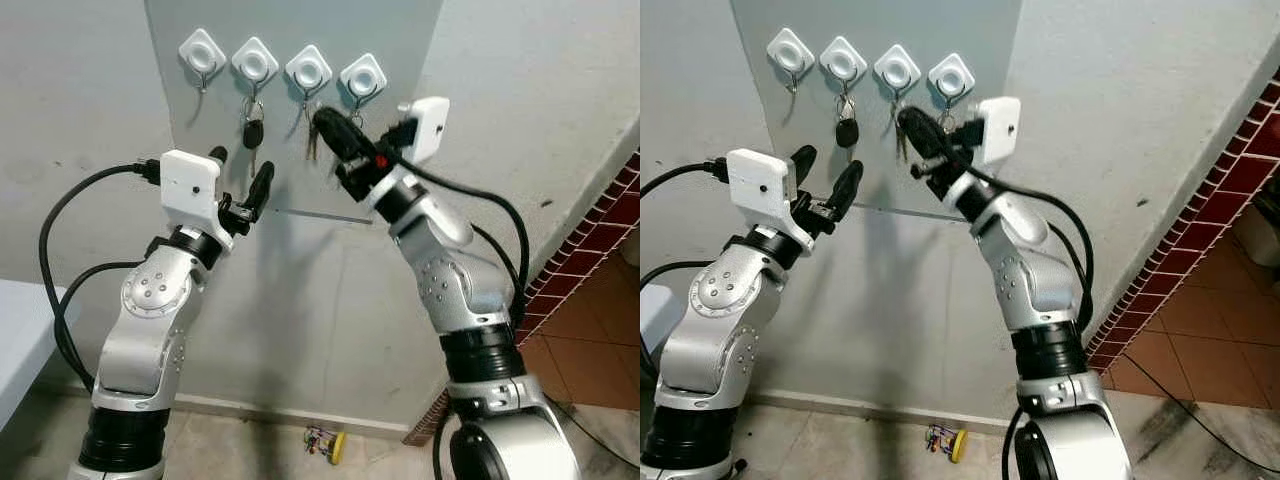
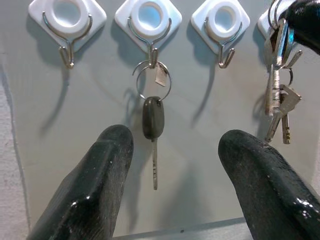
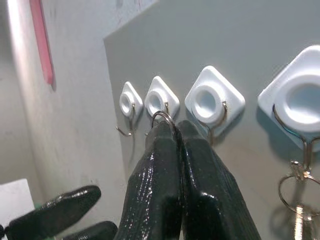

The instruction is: Hang keys on a hook

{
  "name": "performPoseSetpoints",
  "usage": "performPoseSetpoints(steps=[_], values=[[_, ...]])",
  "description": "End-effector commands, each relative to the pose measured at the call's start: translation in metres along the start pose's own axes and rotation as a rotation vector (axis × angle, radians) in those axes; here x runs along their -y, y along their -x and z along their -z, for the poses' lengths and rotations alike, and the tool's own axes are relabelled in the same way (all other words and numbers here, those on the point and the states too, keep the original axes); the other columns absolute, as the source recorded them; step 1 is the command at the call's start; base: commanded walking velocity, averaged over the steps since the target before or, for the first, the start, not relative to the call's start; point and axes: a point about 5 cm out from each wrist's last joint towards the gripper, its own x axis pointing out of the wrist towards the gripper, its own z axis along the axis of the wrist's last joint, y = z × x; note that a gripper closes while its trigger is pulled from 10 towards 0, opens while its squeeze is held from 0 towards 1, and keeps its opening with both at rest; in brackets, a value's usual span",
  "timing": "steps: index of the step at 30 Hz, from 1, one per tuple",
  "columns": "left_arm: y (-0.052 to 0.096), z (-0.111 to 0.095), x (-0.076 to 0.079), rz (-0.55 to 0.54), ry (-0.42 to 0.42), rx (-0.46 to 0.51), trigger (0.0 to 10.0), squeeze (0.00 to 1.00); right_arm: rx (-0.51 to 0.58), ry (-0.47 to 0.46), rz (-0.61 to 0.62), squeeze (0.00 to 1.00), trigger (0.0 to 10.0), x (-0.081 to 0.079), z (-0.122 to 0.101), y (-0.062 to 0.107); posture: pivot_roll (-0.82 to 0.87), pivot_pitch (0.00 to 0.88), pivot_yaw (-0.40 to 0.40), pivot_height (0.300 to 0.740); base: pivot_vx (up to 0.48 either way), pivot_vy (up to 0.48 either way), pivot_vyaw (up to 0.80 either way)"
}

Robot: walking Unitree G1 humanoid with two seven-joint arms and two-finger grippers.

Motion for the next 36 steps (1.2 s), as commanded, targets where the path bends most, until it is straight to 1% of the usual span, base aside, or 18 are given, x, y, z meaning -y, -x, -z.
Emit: performPoseSetpoints(steps=[1, 5, 7, 11, 14, 19, 21, 25, 32, 36], values=[[-0.003, -0.008, 0.004, 0.02, -0.001, 0.024, 10.0, 0.0, -0.004, -0.031, 0.018, 0.0, 10.0, 0.004, -0.001, -0.003, -0.07, 0.0, -0.083, 0.74, 0.0, 0.0, 0.0], [-0.004, -0.008, 0.004, 0.023, 0.0, 0.023, 10.0, 0.0, -0.006, -0.063, 0.031, 0.0, 10.0, 0.003, -0.001, -0.009, -0.07, 0.0, -0.082, 0.74, 0.0, 0.0, 0.0], [-0.003, -0.008, 0.005, 0.025, 0.001, 0.023, 10.0, 0.0, -0.019, -0.088, 0.067, 0.0, 10.0, 0.004, 0.0, -0.013, -0.07, 0.0, -0.085, 0.74, 0.0, 0.0, 0.0], [-0.003, -0.009, 0.006, 0.026, 0.003, 0.02, 10.0, 0.0, -0.051, -0.086, 0.129, 0.0, 10.0, 0.006, 0.003, -0.017, -0.06, 0.0, -0.086, 0.74, 0.0, 0.0, 0.0], [-0.003, -0.009, 0.006, 0.024, 0.003, 0.02, 10.0, 0.0, -0.066, -0.104, 0.142, 0.0, 10.0, 0.006, 0.004, -0.019, -0.06, 0.0, -0.088, 0.74, 0.0, 0.0, 0.0], [-0.003, -0.009, 0.006, 0.024, 0.003, 0.019, 10.0, 0.0, -0.07, -0.11, 0.148, 0.0, 10.0, 0.007, 0.004, -0.02, -0.06, 0.0, -0.088, 0.74, 0.0, 0.0, 0.0], [-0.002, -0.009, 0.005, 0.021, 0.005, 0.017, 10.0, 0.0, -0.095, -0.117, 0.204, 0.0, 10.0, 0.008, 0.006, -0.024, -0.06, 0.0, -0.09, 0.74, 0.0, 0.0, 0.0], [-0.001, -0.009, 0.005, 0.017, 0.006, 0.015, 10.0, 0.0, -0.12, -0.122, 0.244, 0.0, 10.0, 0.009, 0.007, -0.027, -0.06, 0.0, -0.09, 0.74, 0.0, 0.0, 0.0], [-0.001, -0.009, 0.005, 0.014, 0.005, 0.016, 10.0, 0.0, -0.104, -0.134, 0.209, 0.0, 10.0, 0.006, 0.004, -0.028, -0.05, 0.0, -0.094, 0.74, 0.0, 0.0, 0.0], [-0.001, -0.009, 0.004, 0.012, 0.004, 0.015, 10.0, 0.0, -0.111, -0.134, 0.219, 0.0, 10.0, 0.006, 0.004, -0.029, -0.05, 0.0, -0.094, 0.74, 0.0, 0.0, 0.0]])
